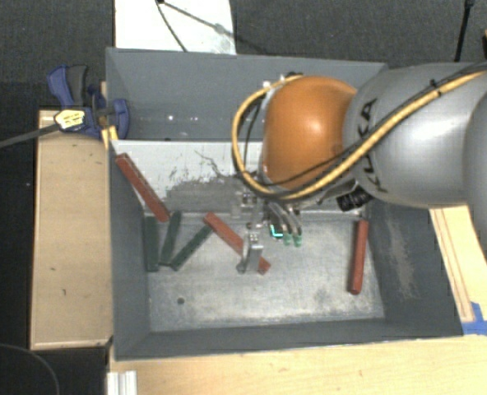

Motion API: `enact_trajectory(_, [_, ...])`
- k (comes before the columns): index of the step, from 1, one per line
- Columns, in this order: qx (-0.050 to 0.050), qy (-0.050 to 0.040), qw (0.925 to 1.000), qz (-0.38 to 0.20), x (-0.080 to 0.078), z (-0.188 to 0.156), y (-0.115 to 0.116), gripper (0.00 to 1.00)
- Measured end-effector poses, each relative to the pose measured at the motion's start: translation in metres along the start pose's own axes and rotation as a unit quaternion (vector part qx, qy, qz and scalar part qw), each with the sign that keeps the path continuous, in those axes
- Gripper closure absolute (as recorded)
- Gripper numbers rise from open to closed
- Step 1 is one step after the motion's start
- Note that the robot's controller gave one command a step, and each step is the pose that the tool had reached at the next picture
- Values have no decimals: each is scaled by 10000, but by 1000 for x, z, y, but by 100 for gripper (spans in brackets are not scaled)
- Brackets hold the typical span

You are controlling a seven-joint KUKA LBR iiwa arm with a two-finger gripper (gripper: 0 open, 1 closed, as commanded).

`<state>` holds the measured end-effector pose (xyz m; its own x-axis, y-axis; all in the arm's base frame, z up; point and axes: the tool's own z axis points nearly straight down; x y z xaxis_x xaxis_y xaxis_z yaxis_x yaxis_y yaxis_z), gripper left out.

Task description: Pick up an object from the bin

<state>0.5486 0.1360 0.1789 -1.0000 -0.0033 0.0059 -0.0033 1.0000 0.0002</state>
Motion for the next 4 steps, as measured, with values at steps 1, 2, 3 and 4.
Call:
enact_trajectory(1, [8, -2, 9998, -222, -39, 113, -34, 0])
enact_trajectory(2, [-4, -33, 9998, -211, -41, 108, -32, 100])
enact_trajectory(3, [-13, -77, 9999, -101, -33, -11, -22, 100])
enact_trajectory(4, [-10, -89, 9999, -143, -20, -94, -19, 100])
